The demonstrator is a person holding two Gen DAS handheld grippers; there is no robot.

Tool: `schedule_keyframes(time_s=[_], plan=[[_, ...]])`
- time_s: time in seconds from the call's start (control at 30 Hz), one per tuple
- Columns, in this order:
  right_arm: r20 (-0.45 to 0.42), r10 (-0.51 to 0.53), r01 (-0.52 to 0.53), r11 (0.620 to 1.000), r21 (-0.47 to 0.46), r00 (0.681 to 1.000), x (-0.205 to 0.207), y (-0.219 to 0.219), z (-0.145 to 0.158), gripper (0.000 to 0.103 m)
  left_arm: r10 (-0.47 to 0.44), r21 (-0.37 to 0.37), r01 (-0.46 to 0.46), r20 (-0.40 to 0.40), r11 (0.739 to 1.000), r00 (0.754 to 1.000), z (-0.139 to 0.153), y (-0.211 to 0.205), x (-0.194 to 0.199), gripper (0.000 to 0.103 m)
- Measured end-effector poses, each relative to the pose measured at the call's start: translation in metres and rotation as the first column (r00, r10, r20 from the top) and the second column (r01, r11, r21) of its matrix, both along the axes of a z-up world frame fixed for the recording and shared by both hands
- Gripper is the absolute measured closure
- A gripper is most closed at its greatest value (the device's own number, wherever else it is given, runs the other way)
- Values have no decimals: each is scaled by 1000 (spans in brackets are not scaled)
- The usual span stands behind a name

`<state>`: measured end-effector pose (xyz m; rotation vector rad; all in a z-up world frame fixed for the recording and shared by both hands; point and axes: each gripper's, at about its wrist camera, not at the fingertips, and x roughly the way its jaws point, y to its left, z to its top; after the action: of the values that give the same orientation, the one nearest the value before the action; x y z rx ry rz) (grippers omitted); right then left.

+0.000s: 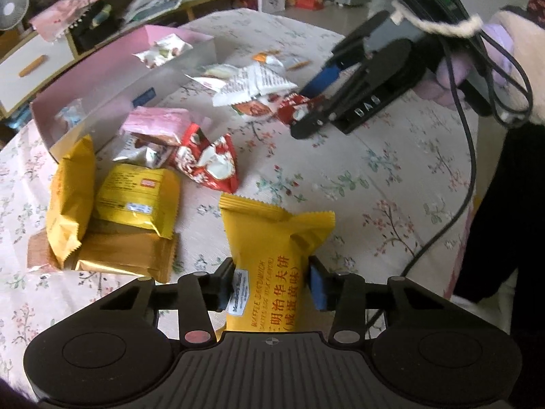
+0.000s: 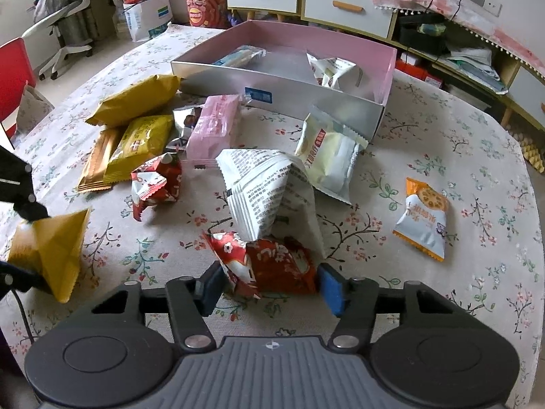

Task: Organize snacks
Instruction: 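Grasp the yellow waffle packet with the left gripper while the right gripper grasps a red-and-white wrapper, then carry both packets into the pink box and open both grippers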

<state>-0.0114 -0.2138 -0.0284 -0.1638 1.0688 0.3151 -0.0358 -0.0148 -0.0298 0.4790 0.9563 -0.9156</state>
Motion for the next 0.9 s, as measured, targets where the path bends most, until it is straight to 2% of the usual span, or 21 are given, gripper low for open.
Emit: schedule_keyframes(time_s=[0.03,0.17,0.47,0.67,0.9], plan=[[3,4,-4,1000,-4,1000,0,1,1,73,11,-7,-11,2,1000,1000,2,1,1,62],[27,19,-19,1000,8,999,-1,4,8,87,55,-30,-55,7,998,998,5,5,6,65],[30,52,-51,999,-11,998,1,12,0,83,151,-34,-151,-1,988,989,4,8,17,66],[45,43,-43,999,4,998,3,13,5,92,217,-42,-217,4,975,976,8,13,22,67],[84,51,-55,997,46,995,-2,14,26,93,261,-73,-260,6,963,965,19,16,28,68]])
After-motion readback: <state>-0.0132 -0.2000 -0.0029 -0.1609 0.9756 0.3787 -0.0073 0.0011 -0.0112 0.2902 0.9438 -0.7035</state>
